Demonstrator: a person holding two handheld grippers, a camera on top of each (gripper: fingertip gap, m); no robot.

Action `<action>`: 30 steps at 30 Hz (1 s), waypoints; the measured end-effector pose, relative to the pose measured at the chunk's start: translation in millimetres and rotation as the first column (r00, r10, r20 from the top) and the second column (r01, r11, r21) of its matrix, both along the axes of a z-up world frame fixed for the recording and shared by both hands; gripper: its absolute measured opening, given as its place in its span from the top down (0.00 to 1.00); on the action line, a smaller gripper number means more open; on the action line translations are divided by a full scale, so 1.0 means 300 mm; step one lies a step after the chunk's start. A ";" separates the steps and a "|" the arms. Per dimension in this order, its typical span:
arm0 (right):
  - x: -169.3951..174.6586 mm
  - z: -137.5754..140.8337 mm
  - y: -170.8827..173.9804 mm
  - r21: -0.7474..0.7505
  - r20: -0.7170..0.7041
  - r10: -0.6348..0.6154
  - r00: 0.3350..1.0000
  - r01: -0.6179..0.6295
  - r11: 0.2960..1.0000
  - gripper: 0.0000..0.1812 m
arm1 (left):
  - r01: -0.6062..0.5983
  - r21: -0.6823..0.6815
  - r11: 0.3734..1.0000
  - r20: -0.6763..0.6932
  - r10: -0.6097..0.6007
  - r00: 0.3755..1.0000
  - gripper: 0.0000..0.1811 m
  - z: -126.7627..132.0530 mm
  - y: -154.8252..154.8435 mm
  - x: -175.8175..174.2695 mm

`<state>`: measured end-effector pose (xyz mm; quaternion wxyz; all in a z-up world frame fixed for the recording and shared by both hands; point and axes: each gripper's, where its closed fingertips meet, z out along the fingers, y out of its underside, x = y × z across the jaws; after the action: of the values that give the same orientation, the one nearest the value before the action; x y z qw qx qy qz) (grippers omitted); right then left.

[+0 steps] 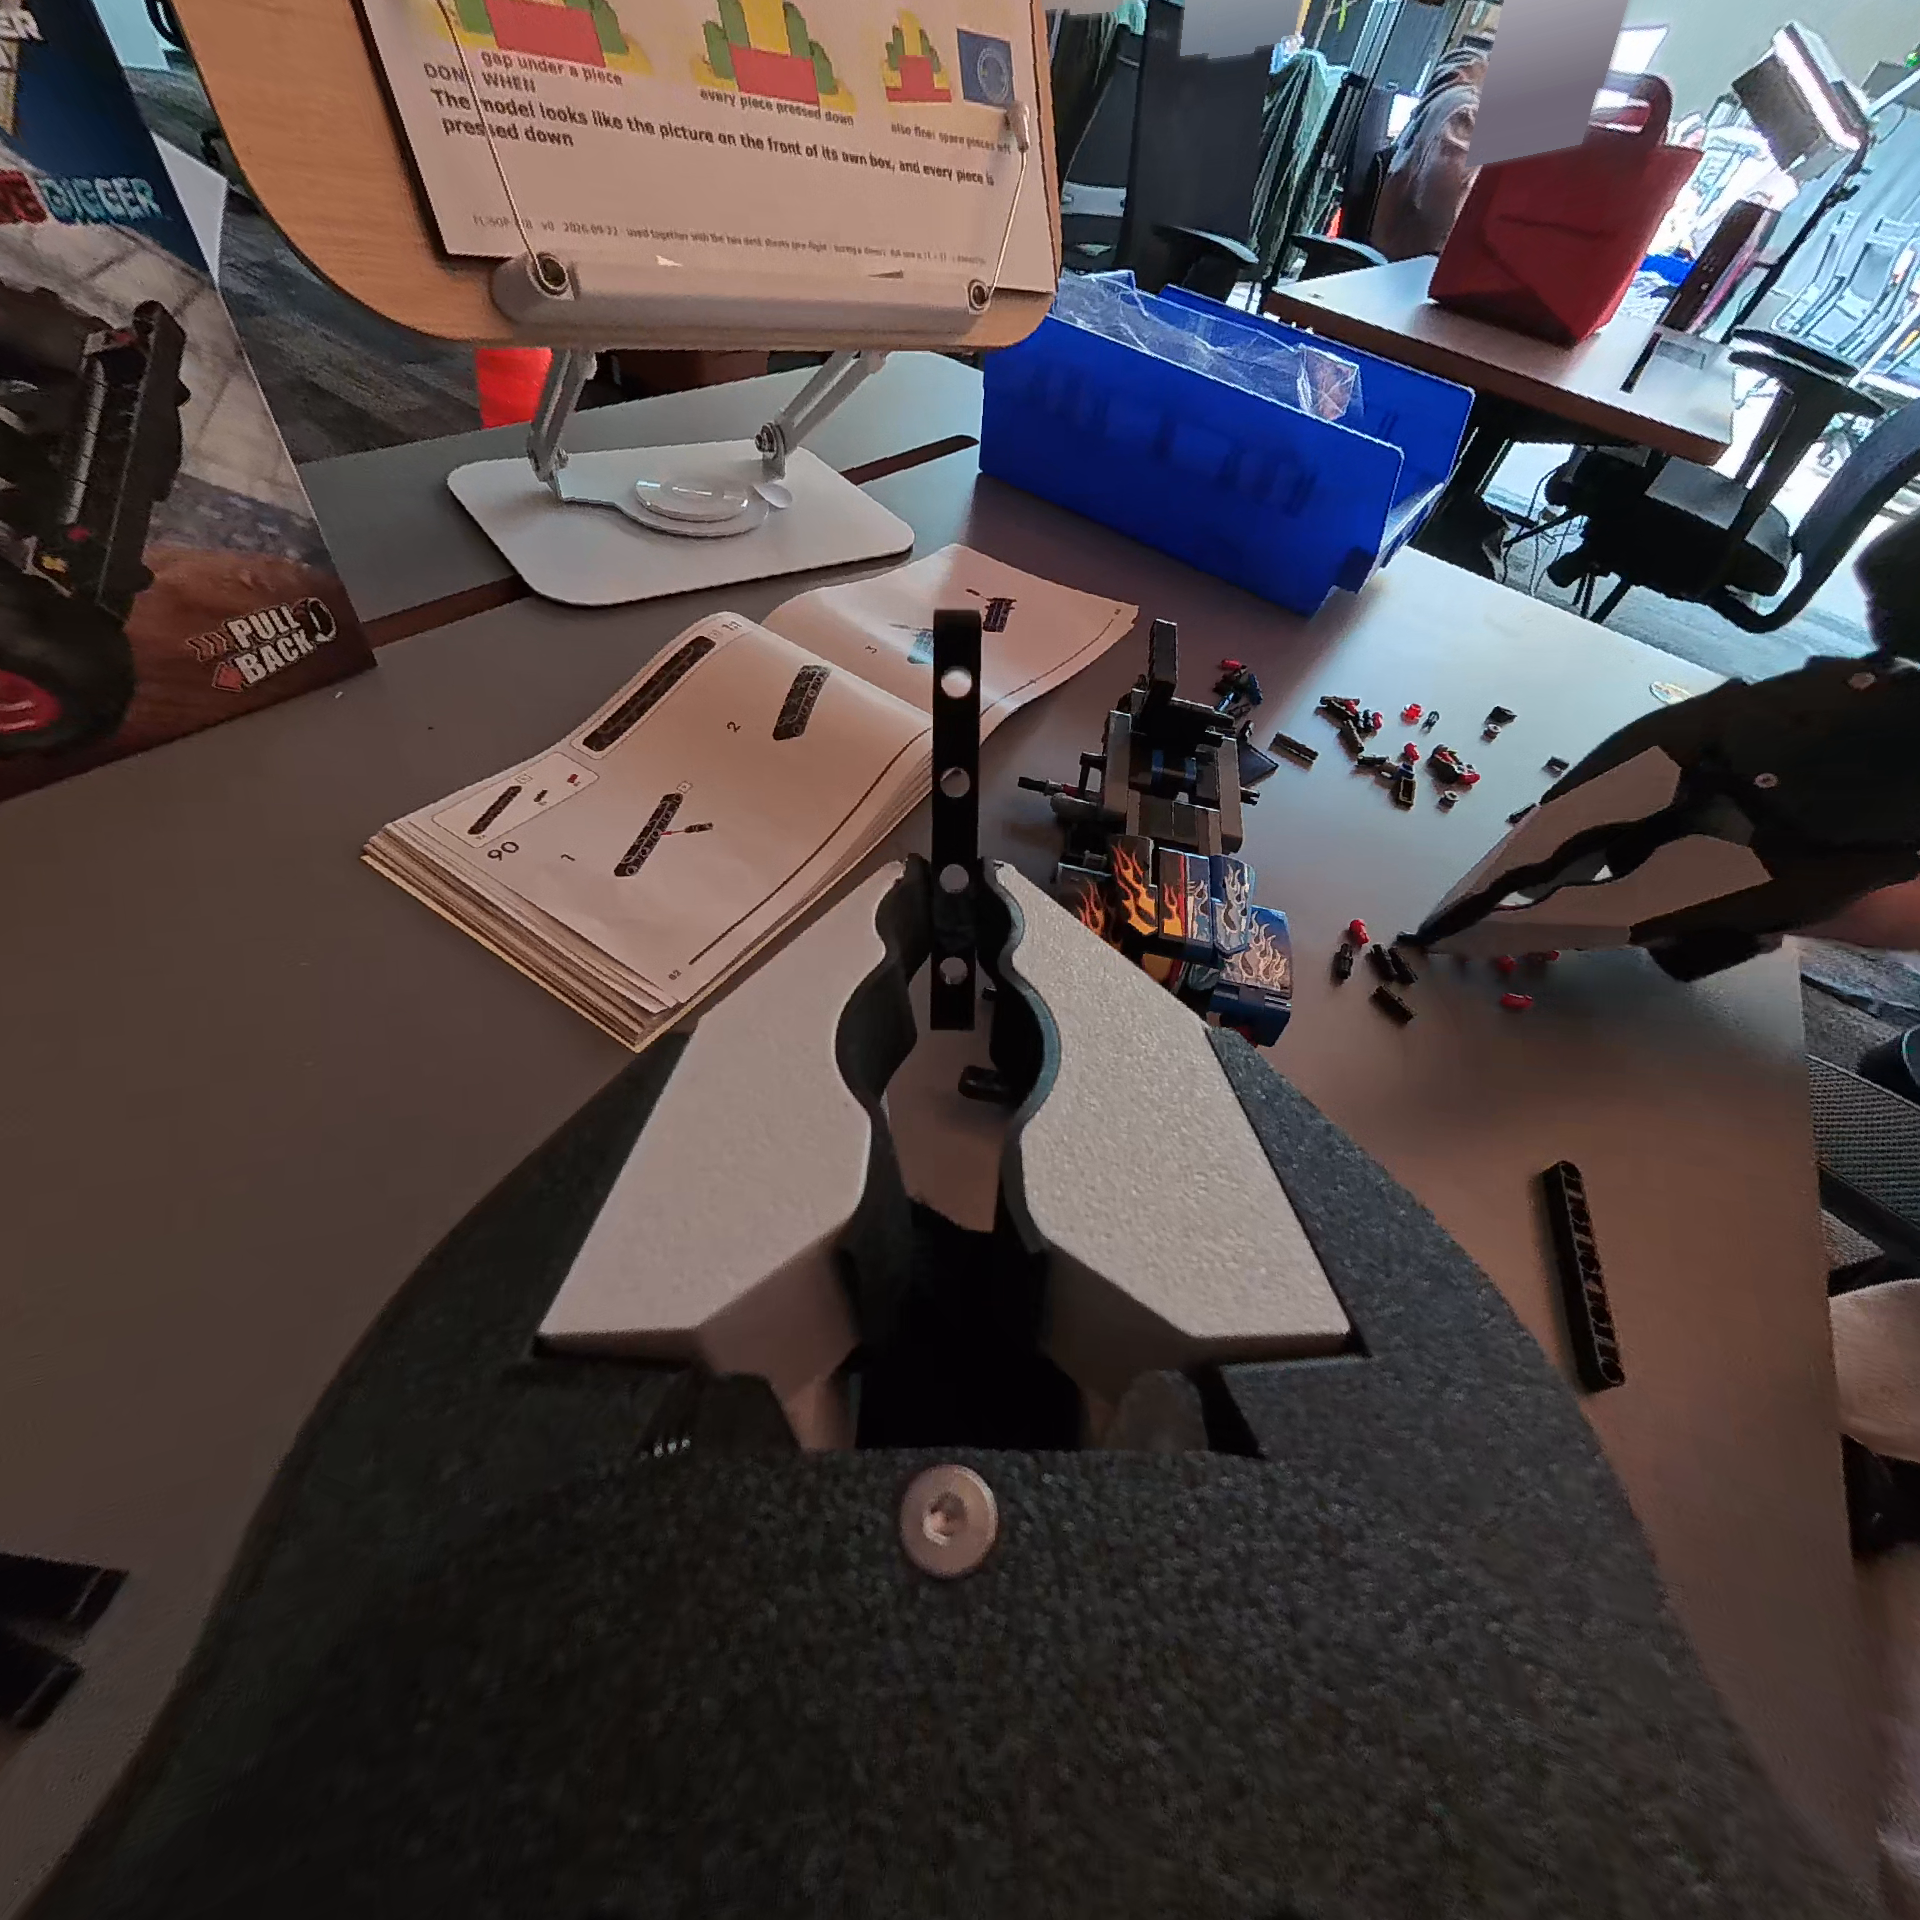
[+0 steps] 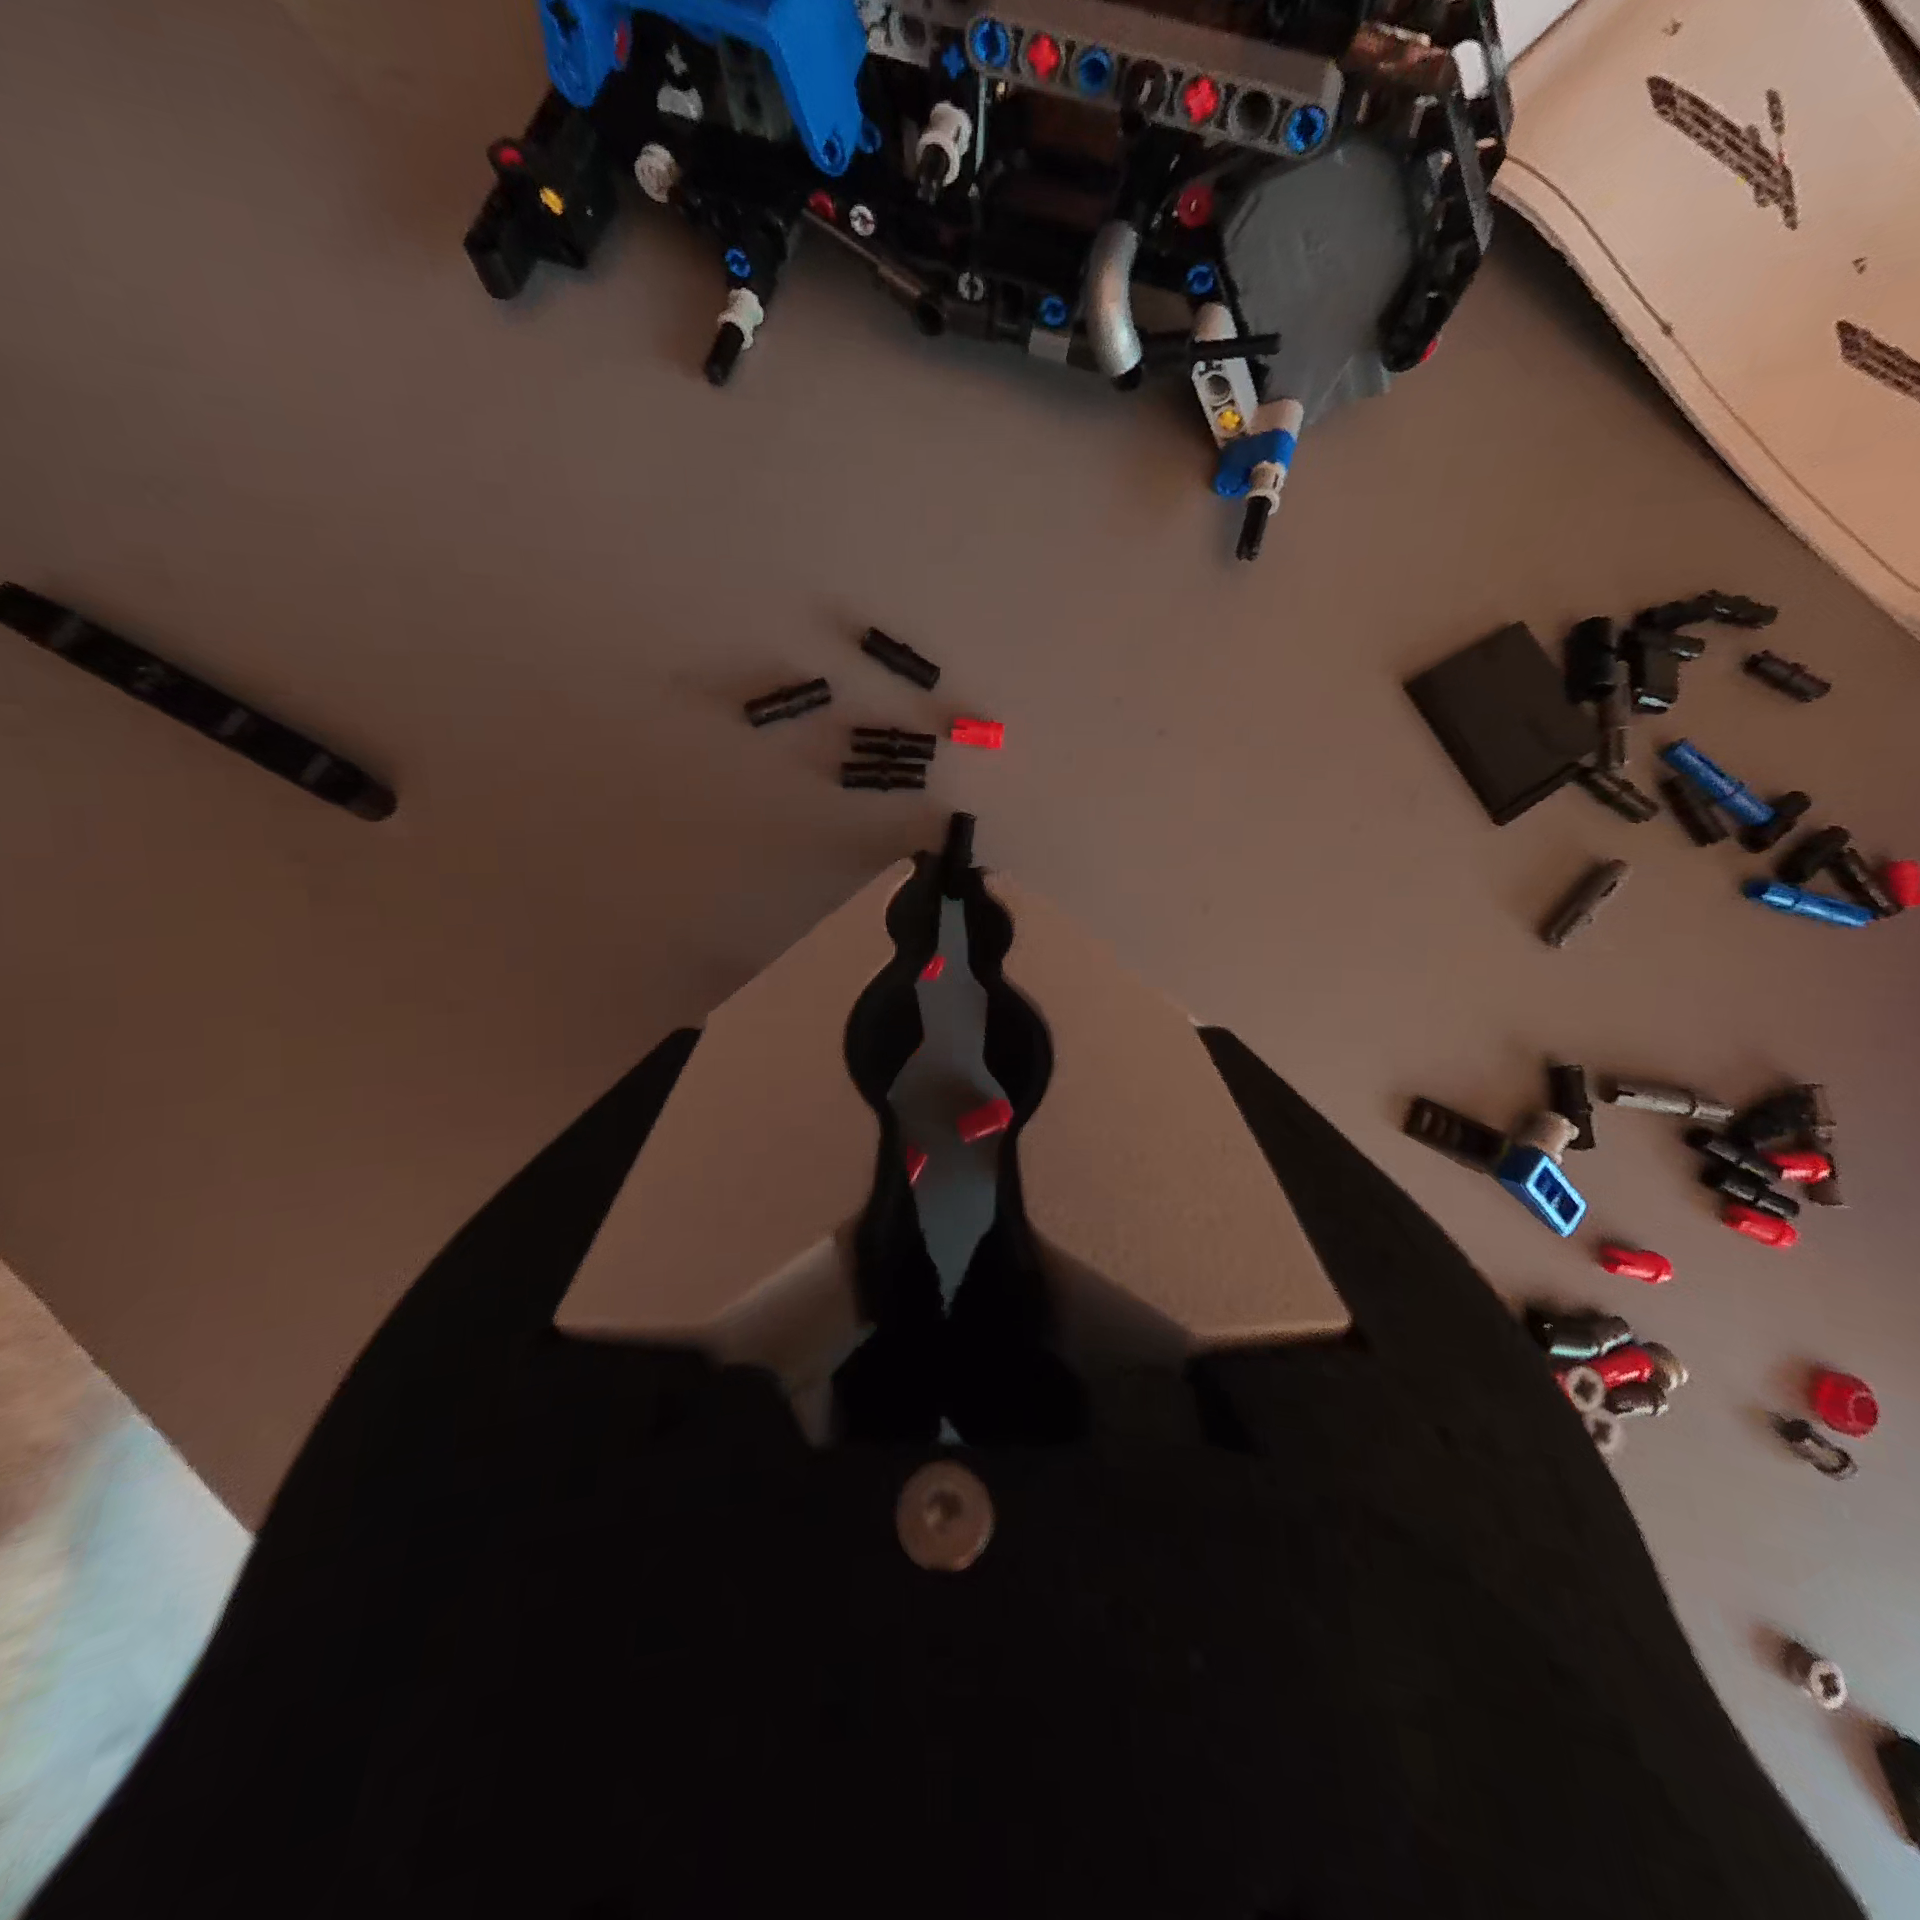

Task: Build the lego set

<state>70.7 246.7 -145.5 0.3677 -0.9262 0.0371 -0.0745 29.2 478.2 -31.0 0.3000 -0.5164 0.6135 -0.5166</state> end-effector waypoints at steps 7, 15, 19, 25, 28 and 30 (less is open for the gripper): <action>0.167 0.076 -0.102 -0.348 -0.056 0.162 0.985 -0.171 0.922 0.98 | 0.022 0.013 1.000 0.009 -0.022 1.000 0.97 0.010 -0.023 -0.009; 0.189 0.052 -0.346 -0.866 -0.281 0.242 0.928 -0.354 0.353 0.98 | -0.002 0.111 0.994 0.015 0.000 1.000 0.97 0.002 -0.018 -0.006; 0.183 0.050 -0.388 -0.919 -0.281 0.257 0.925 -0.336 0.206 0.98 | 0.000 0.108 0.994 0.024 -0.003 1.000 0.97 0.015 -0.021 -0.011; 0.240 0.052 -0.410 -0.961 -0.221 0.274 0.936 -0.257 0.099 0.98 | 0.002 0.121 0.993 0.025 -0.005 1.000 0.97 0.016 -0.025 -0.013; 0.270 0.063 -0.422 -0.971 -0.207 0.282 0.937 -0.231 0.057 0.98 | 0.002 0.129 0.992 0.023 -0.004 1.000 0.97 0.012 -0.026 -0.012; 0.281 0.062 -0.428 -0.972 -0.210 0.288 0.934 -0.232 0.041 0.98 | -0.002 0.133 0.991 0.024 -0.002 1.000 0.97 0.013 -0.023 -0.012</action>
<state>154.9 118.4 -126.8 -0.3399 -0.9189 -0.1976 -0.0319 25.6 471.3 -27.1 0.3411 -0.4891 0.6430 -0.4807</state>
